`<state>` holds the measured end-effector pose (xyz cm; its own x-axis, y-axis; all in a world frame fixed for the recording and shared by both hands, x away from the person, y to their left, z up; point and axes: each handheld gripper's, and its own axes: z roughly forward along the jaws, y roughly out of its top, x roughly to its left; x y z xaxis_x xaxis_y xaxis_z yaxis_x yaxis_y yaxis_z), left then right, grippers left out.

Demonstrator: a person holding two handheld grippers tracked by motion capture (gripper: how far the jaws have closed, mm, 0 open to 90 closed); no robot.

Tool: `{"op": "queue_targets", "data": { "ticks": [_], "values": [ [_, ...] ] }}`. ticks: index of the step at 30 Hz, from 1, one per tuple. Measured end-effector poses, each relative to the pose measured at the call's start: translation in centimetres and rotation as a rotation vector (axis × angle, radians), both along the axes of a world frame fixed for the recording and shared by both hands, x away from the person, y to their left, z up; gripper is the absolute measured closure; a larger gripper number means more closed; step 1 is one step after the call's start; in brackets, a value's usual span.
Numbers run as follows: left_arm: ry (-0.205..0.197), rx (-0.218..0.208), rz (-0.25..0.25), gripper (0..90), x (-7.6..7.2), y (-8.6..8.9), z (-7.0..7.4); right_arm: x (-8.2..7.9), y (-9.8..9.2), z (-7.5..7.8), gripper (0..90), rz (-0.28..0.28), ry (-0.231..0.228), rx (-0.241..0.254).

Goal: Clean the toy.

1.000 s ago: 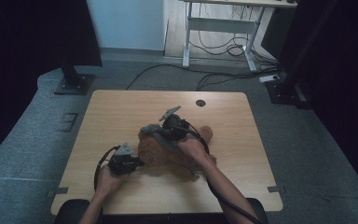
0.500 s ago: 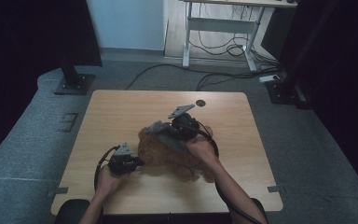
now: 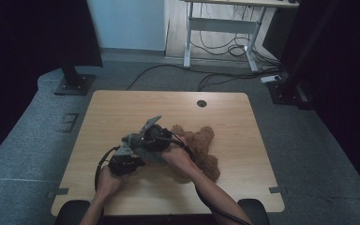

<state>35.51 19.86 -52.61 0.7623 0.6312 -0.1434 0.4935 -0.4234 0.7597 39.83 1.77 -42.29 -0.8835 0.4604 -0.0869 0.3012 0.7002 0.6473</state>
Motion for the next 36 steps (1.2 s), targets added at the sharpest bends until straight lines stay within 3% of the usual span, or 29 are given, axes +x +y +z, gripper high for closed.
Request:
{"op": "queue_targets", "data": {
  "ticks": [4,15,19,22,26,31,34,36],
  "values": [
    [-0.019,0.013,-0.016,80.5,0.2,0.1,0.0,0.1,-2.0,0.3,76.2,-0.027,-0.009,0.001],
    [-0.016,-0.006,-0.021,80.4,0.2,0.2,0.0,0.6,-8.1,-0.8,76.2,-0.150,0.010,-0.010],
    [-0.013,-0.018,-0.022,80.4,0.3,0.3,0.0,0.3,-9.7,-0.6,76.1,-0.178,-0.007,-0.022],
    [-0.013,-0.020,-0.023,80.3,0.3,0.3,0.0,-0.1,-10.3,0.2,76.1,-0.182,-0.008,-0.002],
    [-0.013,-0.029,-0.027,80.2,0.3,0.4,0.1,-1.2,-9.8,1.8,76.0,-0.137,-0.012,0.045],
    [-0.012,-0.042,-0.030,80.2,0.3,0.4,0.2,-2.5,-7.0,3.0,75.9,-0.044,-0.002,0.083],
    [-0.014,-0.027,-0.054,80.2,0.4,0.8,0.3,-3.0,-4.5,2.8,75.9,0.018,0.013,0.081],
    [-0.007,-0.031,-0.068,80.2,0.4,1.0,0.4,-3.0,-2.7,1.8,75.8,0.048,0.030,0.058]
  ]
}}
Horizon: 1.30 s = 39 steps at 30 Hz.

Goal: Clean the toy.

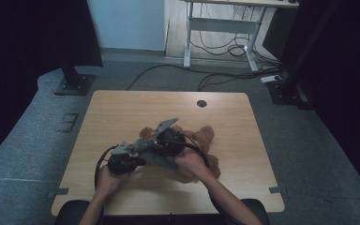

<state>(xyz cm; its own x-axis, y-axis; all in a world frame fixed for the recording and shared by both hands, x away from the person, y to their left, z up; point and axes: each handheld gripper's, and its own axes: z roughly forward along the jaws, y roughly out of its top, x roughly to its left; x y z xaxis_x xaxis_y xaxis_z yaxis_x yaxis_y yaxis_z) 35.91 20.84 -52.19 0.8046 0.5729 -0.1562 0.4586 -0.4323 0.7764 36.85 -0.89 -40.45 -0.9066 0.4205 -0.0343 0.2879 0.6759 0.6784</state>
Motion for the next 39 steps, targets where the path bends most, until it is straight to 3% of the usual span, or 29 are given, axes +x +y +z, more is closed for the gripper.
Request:
{"op": "queue_targets", "data": {
  "ticks": [6,13,26,39],
  "values": [
    [0.016,-0.013,0.022,80.6,0.1,0.0,-0.2,0.7,1.8,-3.8,75.9,0.010,0.046,-0.045],
    [0.028,-0.040,0.037,81.0,0.1,-0.2,-0.3,0.4,0.8,-4.8,76.2,0.022,0.075,-0.051],
    [0.030,-0.043,0.035,81.1,0.1,-0.2,-0.4,-0.2,0.1,-8.0,76.3,0.026,0.145,-0.083],
    [0.030,-0.050,0.032,81.2,0.1,-0.2,-0.3,-0.2,-0.3,-10.5,76.3,0.001,0.154,-0.132]
  ]
}}
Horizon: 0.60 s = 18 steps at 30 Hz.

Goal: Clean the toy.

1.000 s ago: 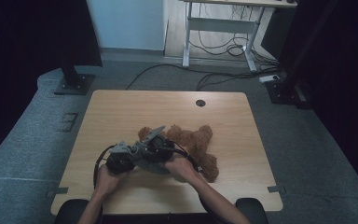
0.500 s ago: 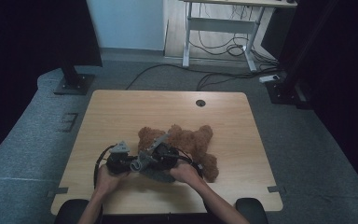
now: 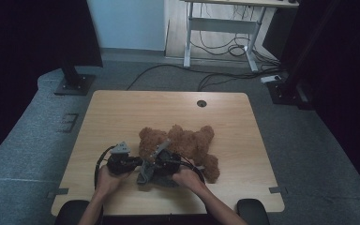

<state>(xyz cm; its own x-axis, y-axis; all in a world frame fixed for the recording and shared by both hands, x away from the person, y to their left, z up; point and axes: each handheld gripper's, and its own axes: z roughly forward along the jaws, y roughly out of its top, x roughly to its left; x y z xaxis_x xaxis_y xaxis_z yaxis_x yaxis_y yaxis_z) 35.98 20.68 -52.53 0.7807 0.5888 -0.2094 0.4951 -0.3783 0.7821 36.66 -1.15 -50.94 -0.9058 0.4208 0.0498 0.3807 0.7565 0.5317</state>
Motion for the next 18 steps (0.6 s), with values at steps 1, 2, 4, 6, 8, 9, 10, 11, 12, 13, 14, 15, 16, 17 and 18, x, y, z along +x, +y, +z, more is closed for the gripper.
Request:
{"op": "queue_targets", "data": {
  "ticks": [1,2,4,6,8,9,10,11,12,13,14,15,16,17,18],
  "values": [
    [-0.001,-0.001,-0.003,81.1,0.0,0.0,0.0,0.0,0.0,-0.3,76.3,-0.006,0.000,-0.006],
    [-0.001,-0.002,-0.005,81.2,0.0,0.0,0.0,0.0,-0.1,-0.5,76.2,-0.010,-0.002,-0.012],
    [-0.002,-0.002,-0.006,81.1,0.0,0.0,0.0,0.2,-0.3,-0.9,76.2,-0.022,0.006,-0.009],
    [-0.003,-0.004,-0.007,81.1,0.0,0.0,0.0,0.2,-0.5,-1.0,76.2,-0.027,0.014,0.001],
    [-0.006,-0.002,-0.006,81.1,0.0,0.0,0.0,0.2,-0.5,-0.9,76.1,-0.029,0.009,-0.005],
    [-0.008,-0.001,-0.005,81.1,0.0,0.0,0.0,0.1,-0.5,-0.9,76.1,-0.028,0.008,-0.007],
    [-0.006,-0.004,-0.004,81.0,0.0,0.0,0.0,0.1,-0.5,-0.7,76.0,-0.024,0.002,-0.009],
    [-0.006,-0.008,-0.001,81.0,0.0,0.1,0.0,-0.1,-0.5,-0.4,75.9,-0.023,-0.003,-0.011],
    [-0.004,-0.009,0.000,80.9,0.1,0.1,0.0,-0.2,-0.5,-0.1,75.9,-0.019,-0.005,-0.009],
    [-0.004,-0.010,0.000,80.8,0.1,0.1,-0.1,-0.3,-0.6,0.2,75.9,-0.017,-0.005,0.001],
    [-0.004,-0.009,0.000,80.8,0.1,0.1,-0.1,-0.4,-0.6,0.6,75.9,-0.015,-0.008,0.010],
    [-0.005,-0.009,0.000,80.8,0.1,0.1,-0.1,-0.6,-0.7,1.0,75.9,-0.012,-0.015,0.018],
    [-0.004,-0.008,0.000,80.8,0.1,0.1,-0.1,-0.7,-0.8,1.5,75.8,-0.009,-0.022,0.026],
    [-0.002,-0.009,0.000,80.7,0.1,0.1,-0.1,-0.7,-0.9,1.9,75.8,-0.007,-0.027,0.035],
    [-0.002,-0.009,0.000,80.7,0.1,0.1,-0.1,-0.8,-1.0,2.4,75.8,-0.005,-0.030,0.045]
  ]
}}
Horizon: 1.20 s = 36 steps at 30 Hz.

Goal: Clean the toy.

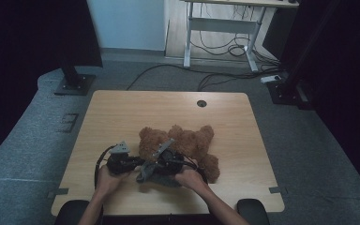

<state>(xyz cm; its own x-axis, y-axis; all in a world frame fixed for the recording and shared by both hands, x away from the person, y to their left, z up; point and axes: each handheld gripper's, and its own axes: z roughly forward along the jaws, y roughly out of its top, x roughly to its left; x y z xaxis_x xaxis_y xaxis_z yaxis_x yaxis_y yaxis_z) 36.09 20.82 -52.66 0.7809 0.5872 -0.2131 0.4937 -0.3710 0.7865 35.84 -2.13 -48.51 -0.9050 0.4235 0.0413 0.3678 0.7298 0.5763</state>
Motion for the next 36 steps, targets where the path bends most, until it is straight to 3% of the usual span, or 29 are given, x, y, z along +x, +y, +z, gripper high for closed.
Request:
{"op": "queue_targets", "data": {
  "ticks": [9,15,22,36],
  "values": [
    [0.000,0.003,0.000,80.4,0.0,0.0,-0.1,-0.2,-2.0,5.9,75.6,-0.014,-0.089,0.078],
    [-0.002,0.007,-0.001,80.2,0.0,0.0,-0.1,0.4,-4.1,8.9,75.6,-0.071,-0.146,0.079],
    [-0.005,0.012,-0.001,79.9,0.0,0.0,-0.1,1.0,-6.8,10.3,75.5,-0.139,-0.173,0.075],
    [-0.009,0.019,-0.001,79.8,0.0,-0.1,-0.1,0.9,-12.3,11.3,75.5,-0.252,-0.205,0.052]
  ]
}}
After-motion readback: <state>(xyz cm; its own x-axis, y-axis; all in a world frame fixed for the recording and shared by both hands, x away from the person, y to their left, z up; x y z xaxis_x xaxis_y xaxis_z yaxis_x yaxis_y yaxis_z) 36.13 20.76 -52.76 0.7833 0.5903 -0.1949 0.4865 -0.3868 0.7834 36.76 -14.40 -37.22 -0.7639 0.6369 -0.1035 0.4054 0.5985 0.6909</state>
